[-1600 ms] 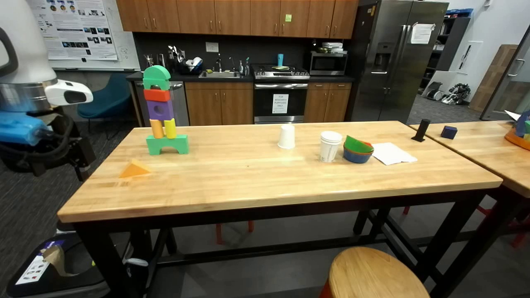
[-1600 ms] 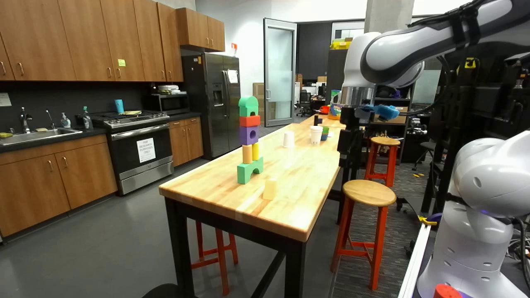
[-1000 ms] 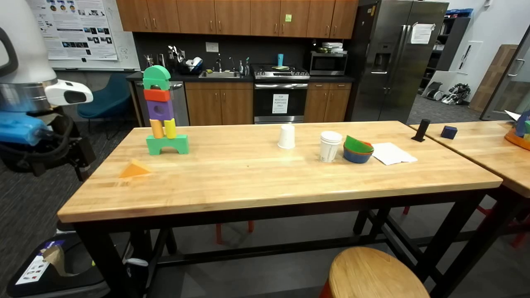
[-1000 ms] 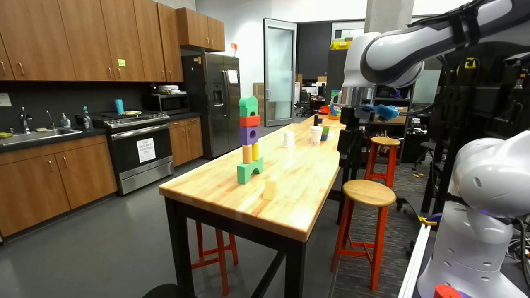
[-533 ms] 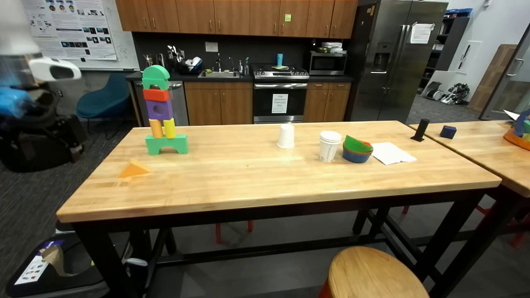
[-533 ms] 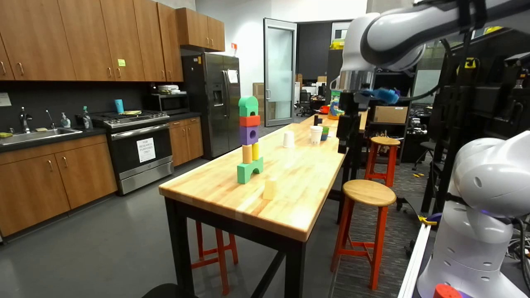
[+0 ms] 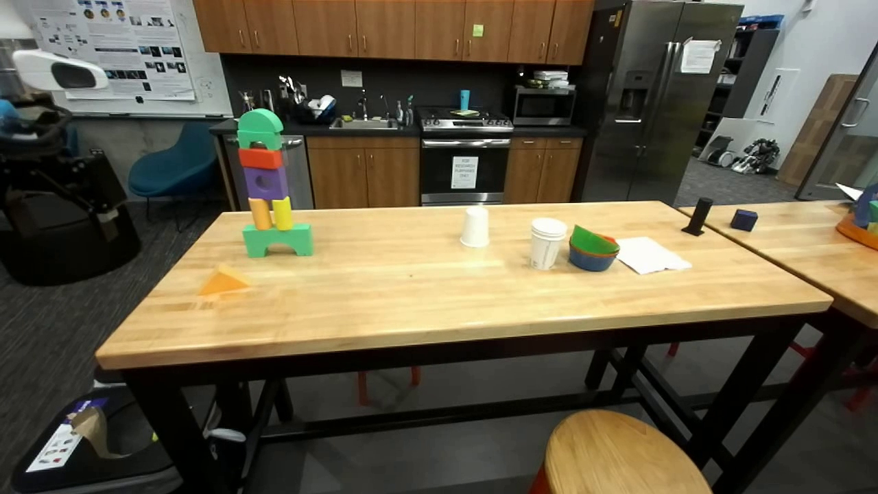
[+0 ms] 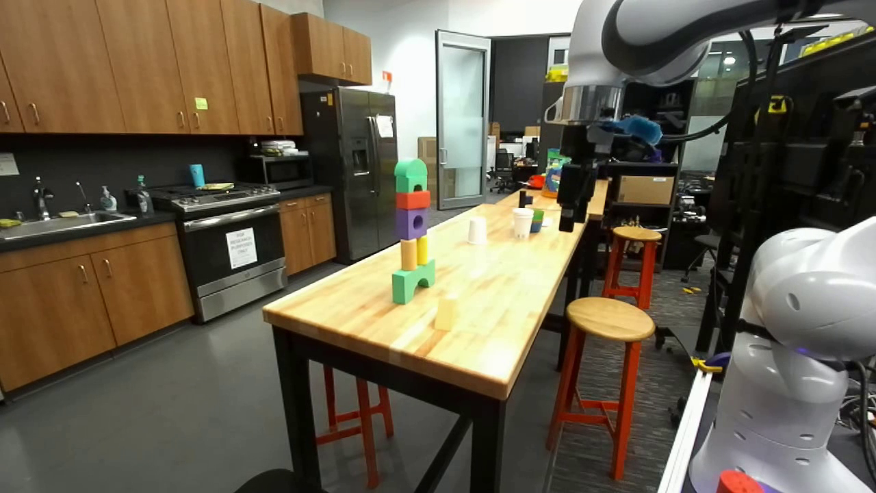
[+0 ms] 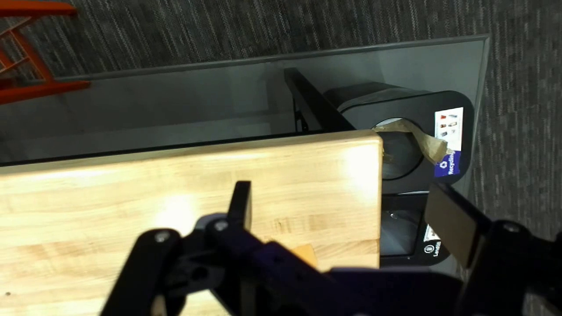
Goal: Remove the top object from the stack and place it on the counter
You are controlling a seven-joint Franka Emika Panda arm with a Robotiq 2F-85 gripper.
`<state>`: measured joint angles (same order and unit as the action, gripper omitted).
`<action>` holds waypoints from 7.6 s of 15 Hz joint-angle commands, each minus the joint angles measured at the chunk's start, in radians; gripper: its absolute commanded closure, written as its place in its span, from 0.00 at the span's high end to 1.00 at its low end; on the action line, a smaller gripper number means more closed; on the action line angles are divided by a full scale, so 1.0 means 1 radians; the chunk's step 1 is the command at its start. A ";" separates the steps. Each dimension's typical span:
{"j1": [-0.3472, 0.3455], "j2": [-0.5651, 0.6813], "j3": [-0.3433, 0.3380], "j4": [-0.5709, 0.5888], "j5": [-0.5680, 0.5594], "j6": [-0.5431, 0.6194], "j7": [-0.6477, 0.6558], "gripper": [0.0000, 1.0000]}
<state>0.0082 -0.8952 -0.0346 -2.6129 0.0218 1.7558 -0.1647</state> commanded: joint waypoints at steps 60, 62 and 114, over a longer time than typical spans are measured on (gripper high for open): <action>-0.009 0.789 0.174 0.745 -0.267 0.492 0.495 1.00; -0.016 0.803 0.164 0.784 -0.317 0.434 0.578 1.00; 0.109 1.054 0.142 1.157 -0.197 -0.061 1.743 1.00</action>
<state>0.1035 0.1260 0.1246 -1.4999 -0.2114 1.7042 1.5676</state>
